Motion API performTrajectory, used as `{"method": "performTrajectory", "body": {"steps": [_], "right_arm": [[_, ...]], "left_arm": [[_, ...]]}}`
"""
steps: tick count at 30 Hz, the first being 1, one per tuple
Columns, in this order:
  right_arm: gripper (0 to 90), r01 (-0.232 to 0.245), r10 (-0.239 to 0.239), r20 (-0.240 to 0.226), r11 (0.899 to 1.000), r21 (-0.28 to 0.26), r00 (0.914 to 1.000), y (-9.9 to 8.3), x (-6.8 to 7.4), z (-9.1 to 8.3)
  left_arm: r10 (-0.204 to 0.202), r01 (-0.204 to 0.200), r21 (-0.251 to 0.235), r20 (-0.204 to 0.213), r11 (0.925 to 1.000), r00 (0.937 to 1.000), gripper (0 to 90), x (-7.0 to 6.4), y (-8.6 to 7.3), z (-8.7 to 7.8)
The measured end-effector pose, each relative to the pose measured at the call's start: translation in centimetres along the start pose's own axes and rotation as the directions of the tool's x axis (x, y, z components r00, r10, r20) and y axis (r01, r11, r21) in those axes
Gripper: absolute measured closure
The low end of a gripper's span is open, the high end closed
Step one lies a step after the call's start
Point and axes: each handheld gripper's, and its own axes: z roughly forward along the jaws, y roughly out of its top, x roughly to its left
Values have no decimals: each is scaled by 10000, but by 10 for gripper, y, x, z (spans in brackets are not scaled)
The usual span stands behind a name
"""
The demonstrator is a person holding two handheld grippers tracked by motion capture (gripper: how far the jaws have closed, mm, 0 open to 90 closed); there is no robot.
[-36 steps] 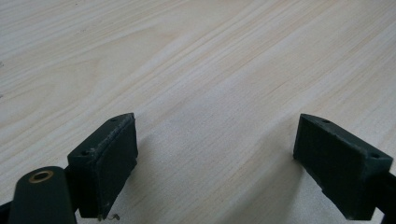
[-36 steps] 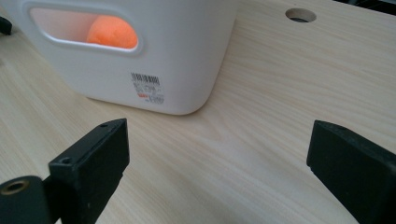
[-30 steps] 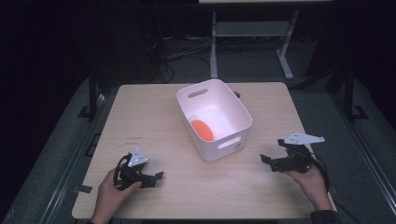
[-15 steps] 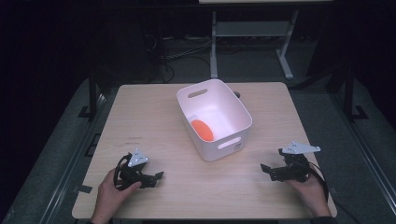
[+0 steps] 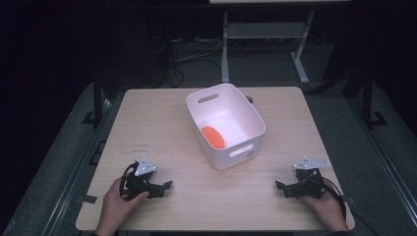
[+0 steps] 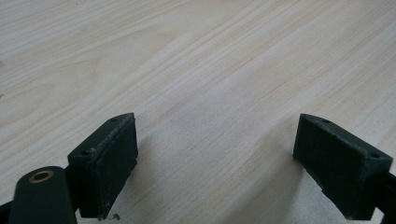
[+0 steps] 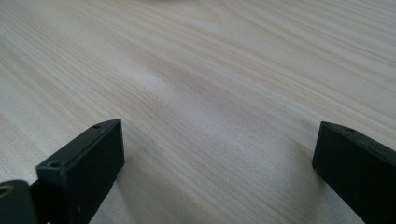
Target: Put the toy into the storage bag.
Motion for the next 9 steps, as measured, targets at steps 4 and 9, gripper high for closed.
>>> {"method": "performTrajectory", "body": {"steps": [4, 9], "right_arm": [[17, -10, 10, -10, 10000, -3, 10000, 0, 0, 0], [17, -21, 21, -12, 10000, 2, 10000, 0, 0, 0]], "left_arm": [[-1, 1, -6, -5, 10000, 10000, 128, 0, 0, 0], [-41, 41, 0, -53, 10000, 10000, 127, -1, 0, 0]]}}
